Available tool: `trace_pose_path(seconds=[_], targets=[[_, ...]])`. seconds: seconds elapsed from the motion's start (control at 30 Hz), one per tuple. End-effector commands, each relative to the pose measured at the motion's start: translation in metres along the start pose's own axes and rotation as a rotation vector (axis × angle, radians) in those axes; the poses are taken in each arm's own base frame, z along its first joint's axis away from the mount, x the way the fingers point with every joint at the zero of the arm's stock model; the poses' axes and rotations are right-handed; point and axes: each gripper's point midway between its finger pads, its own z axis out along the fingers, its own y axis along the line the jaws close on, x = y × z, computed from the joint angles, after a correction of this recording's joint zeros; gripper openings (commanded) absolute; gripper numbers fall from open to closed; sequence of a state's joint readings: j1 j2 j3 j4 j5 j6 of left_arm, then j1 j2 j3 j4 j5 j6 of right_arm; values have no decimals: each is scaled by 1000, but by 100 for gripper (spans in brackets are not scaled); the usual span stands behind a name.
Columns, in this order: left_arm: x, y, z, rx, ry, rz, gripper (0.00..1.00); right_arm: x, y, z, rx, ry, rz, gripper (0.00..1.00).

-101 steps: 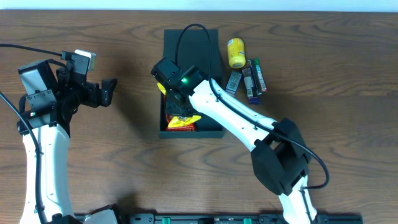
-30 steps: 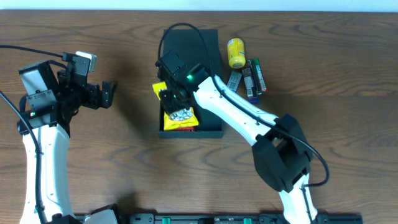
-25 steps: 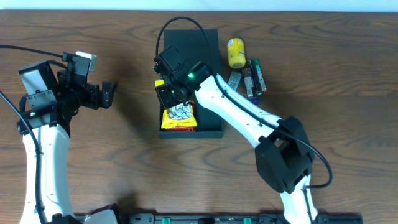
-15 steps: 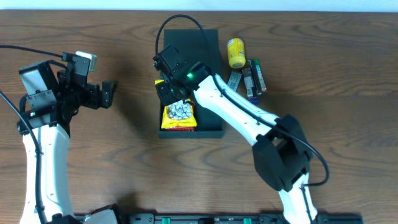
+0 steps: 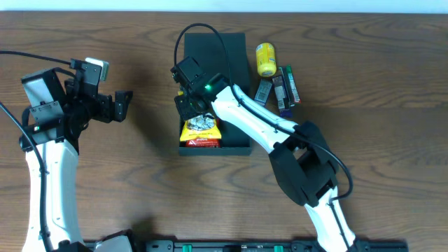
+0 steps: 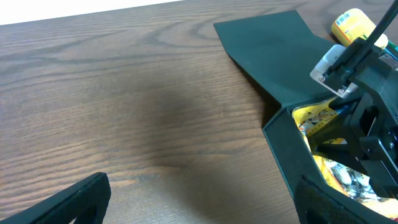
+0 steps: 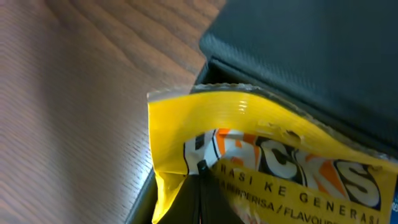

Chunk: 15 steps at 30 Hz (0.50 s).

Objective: Pack container
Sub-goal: 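Push the HACKS bag down into the box with the right gripper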

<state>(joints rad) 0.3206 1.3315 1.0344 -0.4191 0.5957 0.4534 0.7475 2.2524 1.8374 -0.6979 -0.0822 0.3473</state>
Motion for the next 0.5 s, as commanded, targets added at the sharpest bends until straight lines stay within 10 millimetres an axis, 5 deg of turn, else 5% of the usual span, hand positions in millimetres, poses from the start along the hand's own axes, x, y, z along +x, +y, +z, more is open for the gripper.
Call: trace_pose_path(seconds=[0.0,0.17,0.33,0.47], targets=[[-9,3,-4,-5,-18,25,95,0,-8,11,12,8,19,2],[-9,3,-4,-5,-18,25,95,-11,-6,-15,2,-27,22,2],[-9,3,-4,-5,-18,25,95,-37,3,-84,-31,-140,7,2],[-9,3,-4,-5,-18,25,95,-42,3,-115,-25,-177,-33,2]])
